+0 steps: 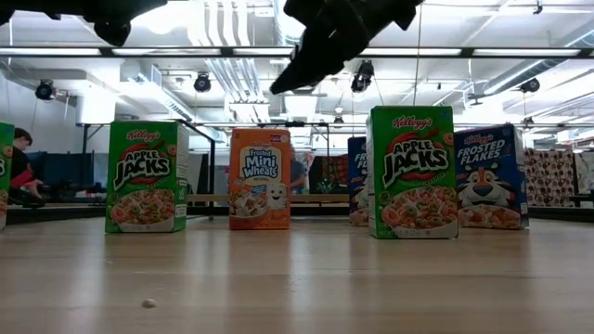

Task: Stack cereal on shelf
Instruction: Put the center orange cereal box on the shelf

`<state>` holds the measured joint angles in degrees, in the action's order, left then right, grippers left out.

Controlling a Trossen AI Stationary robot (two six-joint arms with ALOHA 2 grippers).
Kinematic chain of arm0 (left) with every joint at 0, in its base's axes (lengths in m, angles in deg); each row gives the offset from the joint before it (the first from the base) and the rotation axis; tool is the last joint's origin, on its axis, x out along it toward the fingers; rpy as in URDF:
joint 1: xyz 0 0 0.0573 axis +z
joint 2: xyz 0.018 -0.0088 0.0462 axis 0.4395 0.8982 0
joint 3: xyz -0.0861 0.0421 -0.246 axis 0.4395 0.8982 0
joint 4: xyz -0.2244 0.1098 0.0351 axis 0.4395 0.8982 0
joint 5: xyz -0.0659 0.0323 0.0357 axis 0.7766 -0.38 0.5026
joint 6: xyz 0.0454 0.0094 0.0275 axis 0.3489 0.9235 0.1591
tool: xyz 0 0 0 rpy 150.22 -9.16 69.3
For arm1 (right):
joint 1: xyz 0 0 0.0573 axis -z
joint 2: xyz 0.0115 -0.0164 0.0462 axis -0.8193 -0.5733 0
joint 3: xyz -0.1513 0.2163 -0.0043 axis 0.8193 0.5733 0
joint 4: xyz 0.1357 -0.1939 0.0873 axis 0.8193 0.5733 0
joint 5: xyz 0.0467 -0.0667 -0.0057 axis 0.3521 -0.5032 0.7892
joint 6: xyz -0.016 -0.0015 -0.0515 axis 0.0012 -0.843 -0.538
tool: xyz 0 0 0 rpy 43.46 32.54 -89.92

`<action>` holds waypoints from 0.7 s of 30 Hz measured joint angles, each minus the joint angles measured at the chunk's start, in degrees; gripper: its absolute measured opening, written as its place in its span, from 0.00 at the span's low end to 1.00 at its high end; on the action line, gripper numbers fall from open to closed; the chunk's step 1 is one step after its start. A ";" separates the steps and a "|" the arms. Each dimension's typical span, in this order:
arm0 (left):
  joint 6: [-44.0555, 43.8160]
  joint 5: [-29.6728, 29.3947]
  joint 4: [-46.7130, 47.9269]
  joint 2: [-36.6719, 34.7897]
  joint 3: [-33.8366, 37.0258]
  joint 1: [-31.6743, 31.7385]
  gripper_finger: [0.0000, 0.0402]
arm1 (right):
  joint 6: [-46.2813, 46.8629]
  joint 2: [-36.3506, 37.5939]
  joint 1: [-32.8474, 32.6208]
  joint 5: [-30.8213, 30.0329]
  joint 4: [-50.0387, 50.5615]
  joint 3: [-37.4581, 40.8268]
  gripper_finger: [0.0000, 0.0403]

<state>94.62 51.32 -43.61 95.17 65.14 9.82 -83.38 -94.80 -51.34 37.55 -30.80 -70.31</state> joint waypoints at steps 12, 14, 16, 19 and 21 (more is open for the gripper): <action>-1.48 0.04 0.03 0.19 0.00 0.00 0.00 | -0.71 0.00 -4.46 -0.36 -27.36 14.96 0.11; -1.48 0.04 0.02 0.19 0.00 0.00 0.00 | -0.64 0.00 -4.83 -0.42 -30.44 16.64 0.11; -1.48 0.04 -0.01 0.19 0.00 0.00 0.00 | -0.62 0.00 -4.98 -0.38 -32.97 17.91 0.11; -0.99 0.04 -0.46 0.19 -0.01 0.00 0.00 | -0.25 0.00 -4.85 -1.01 -33.63 18.33 0.11; -0.58 0.04 -0.88 0.19 0.00 0.00 0.00 | 1.66 0.00 -4.62 -3.31 -33.49 17.92 0.11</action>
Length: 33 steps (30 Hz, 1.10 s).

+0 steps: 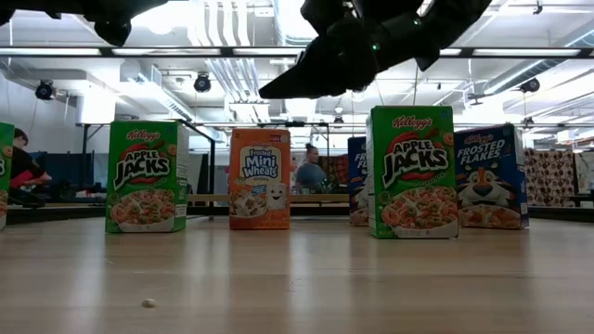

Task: Stack cereal on shelf
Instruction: Put the center orange cereal box on the shelf

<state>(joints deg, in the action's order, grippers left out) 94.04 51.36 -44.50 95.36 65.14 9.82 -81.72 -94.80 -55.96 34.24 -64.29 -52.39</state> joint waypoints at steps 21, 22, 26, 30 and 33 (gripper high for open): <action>0.15 0.04 -0.46 0.64 0.02 0.00 0.00 | 7.77 0.02 2.75 -1.21 32.10 -17.53 0.70; 0.15 0.04 -0.46 0.66 0.02 0.00 0.00 | 8.13 0.02 3.14 -0.61 31.91 -17.33 0.71; 0.15 0.04 -0.46 0.66 -0.02 0.00 0.00 | 9.18 -0.70 4.42 0.07 30.87 -17.01 0.73; 0.17 0.04 -0.46 0.73 -0.11 0.00 0.00 | 9.16 -2.38 5.39 2.00 28.64 -16.99 0.71; 0.17 0.04 -0.45 0.97 -0.13 0.00 0.00 | 9.14 -4.05 5.69 2.65 27.85 -17.01 0.71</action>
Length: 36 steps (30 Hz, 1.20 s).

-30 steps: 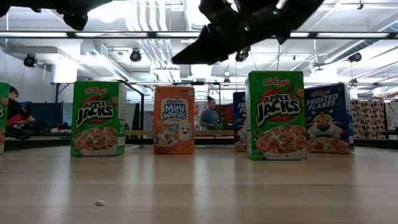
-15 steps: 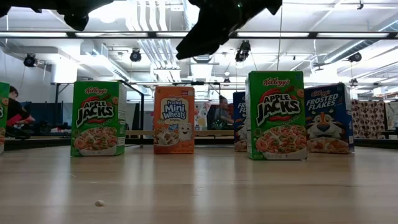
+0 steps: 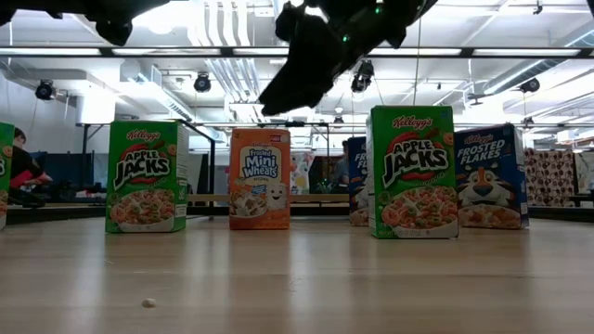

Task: Stack cereal on shelf
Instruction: Put the center orange cereal box on the shelf

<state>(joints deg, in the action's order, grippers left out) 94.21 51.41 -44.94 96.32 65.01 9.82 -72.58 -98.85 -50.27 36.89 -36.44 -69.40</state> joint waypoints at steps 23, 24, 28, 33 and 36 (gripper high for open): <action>-1.09 0.04 0.04 0.94 -0.06 -0.02 0.00 | -1.84 -5.31 0.34 2.49 0.78 -0.81 0.55; -1.09 0.04 0.03 0.96 -0.07 -0.02 0.00 | -1.88 -5.30 0.37 2.49 0.76 -0.80 0.54; -1.11 0.04 0.03 0.96 -0.07 -0.02 0.00 | -1.91 -5.31 0.56 2.49 0.76 -0.81 0.48; -1.32 0.04 0.04 0.97 -0.07 -0.02 0.00 | -2.01 -5.31 0.55 2.49 0.76 -0.81 0.43; -1.33 0.04 0.03 1.18 -0.07 -0.02 0.00 | -2.02 -5.30 0.55 2.49 0.78 -0.81 0.41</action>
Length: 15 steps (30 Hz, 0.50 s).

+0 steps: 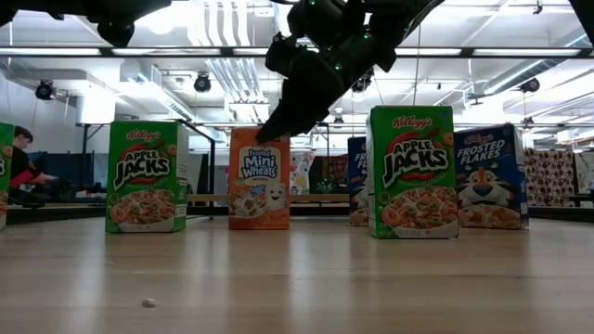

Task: Stack cereal on shelf
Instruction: Put the center orange cereal box on the shelf

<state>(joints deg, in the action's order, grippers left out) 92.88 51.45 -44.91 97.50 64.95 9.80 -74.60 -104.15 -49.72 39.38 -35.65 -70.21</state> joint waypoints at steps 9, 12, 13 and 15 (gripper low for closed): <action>-0.37 0.00 0.01 0.37 -0.01 0.00 0.00 | 0.00 -0.01 0.52 0.00 6.99 -6.35 0.41; -0.55 0.00 -0.03 0.38 -0.02 0.00 0.00 | -0.81 -0.01 1.87 0.00 10.81 -10.38 0.40; -0.62 0.00 -0.02 0.37 -0.02 0.00 0.00 | -1.04 -0.01 2.48 -0.02 11.87 -11.61 0.40; -0.63 0.00 -0.04 0.37 -0.02 0.00 0.00 | -1.71 0.00 4.18 -0.03 13.62 -13.96 0.40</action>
<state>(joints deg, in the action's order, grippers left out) 92.25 51.45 -44.95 97.87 64.93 9.80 -76.31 -104.15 -45.54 39.35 -22.03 -84.16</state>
